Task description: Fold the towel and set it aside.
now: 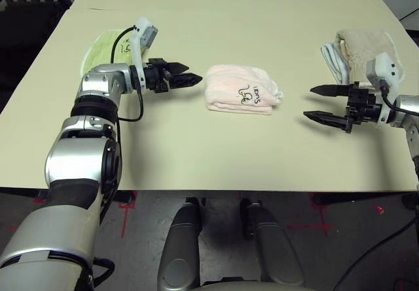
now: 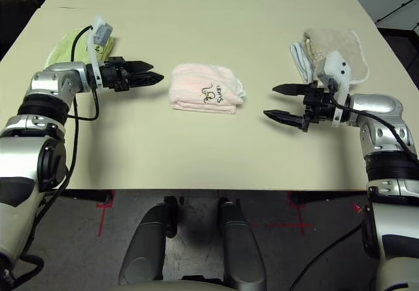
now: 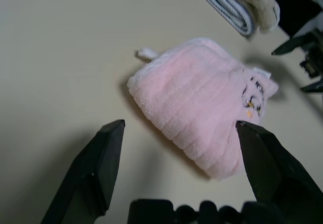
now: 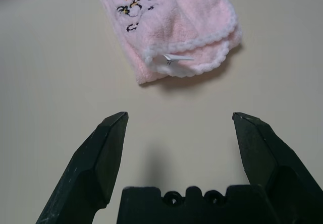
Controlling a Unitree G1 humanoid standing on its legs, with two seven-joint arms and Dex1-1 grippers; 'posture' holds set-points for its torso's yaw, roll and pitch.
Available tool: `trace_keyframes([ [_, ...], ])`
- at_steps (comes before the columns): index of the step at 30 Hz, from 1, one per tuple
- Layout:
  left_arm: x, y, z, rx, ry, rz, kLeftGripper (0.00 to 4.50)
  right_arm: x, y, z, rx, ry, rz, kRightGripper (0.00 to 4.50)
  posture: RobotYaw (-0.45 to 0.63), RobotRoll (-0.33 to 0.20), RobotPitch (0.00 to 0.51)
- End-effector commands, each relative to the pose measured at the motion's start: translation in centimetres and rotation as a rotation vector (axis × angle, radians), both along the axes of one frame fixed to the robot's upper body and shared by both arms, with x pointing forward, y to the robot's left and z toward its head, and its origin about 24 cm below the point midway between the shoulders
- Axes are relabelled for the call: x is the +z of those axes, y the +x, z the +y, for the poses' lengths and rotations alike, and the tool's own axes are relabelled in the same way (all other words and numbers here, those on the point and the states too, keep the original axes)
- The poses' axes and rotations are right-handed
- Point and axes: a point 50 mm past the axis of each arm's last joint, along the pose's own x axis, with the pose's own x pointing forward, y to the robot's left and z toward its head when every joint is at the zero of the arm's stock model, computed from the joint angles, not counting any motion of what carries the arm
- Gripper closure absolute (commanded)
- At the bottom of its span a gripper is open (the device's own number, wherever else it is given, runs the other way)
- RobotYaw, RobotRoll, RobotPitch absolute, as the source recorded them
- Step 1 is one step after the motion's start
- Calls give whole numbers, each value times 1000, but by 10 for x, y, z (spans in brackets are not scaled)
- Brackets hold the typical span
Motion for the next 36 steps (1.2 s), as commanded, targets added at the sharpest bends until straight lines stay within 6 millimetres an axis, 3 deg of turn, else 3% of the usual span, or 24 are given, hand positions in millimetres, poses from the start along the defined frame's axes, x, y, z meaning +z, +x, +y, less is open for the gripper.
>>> trace_keyframes([
  [1, 0, -4, -11, -8, -79, 157, 43, 2, -3, -2, -13, 14, -11, 16, 28, 0, 223],
  [7, 0, -7, -20, 16, -125, 290, 43, 7, -2, 8, 8, 36, -36, 16, 19, 0, 221],
  [19, -19, -14, -3, 126, -65, 437, 43, 10, -7, 15, 22, 47, -47, 16, -2, 0, 233],
  [36, -25, -4, -46, 112, -137, 413, 43, 15, -8, 15, 21, 43, -59, 16, -21, 0, 236],
])
